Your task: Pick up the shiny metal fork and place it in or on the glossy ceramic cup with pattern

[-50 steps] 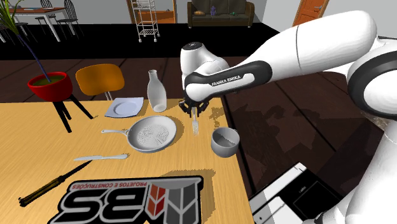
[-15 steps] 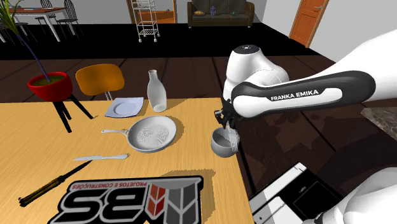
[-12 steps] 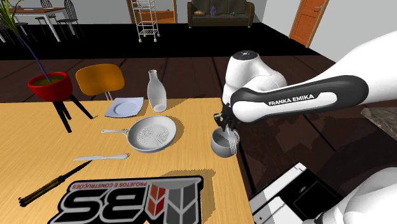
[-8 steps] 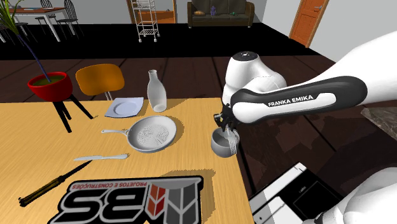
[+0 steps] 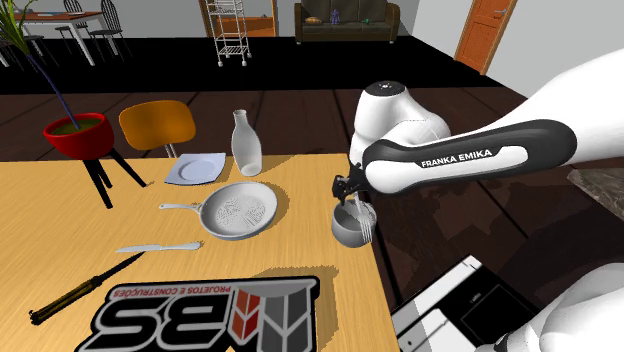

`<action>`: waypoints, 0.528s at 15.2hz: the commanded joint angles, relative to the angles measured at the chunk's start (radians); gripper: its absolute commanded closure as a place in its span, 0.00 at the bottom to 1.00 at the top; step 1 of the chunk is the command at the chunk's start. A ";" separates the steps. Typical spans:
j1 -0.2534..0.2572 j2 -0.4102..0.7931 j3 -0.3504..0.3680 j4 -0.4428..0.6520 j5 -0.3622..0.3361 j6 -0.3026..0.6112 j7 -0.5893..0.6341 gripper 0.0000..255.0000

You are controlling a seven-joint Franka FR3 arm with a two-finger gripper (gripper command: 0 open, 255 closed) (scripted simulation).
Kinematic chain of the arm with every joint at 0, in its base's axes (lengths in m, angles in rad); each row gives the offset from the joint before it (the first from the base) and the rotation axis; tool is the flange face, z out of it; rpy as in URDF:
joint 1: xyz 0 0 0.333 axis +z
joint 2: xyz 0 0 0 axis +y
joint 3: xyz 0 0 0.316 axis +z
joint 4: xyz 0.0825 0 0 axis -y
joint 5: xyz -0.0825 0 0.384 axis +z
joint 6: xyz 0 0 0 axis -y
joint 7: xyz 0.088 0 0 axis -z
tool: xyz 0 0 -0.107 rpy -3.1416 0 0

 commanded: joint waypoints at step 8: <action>0.011 -0.069 -0.007 0.066 0.022 -0.134 -0.016 0.00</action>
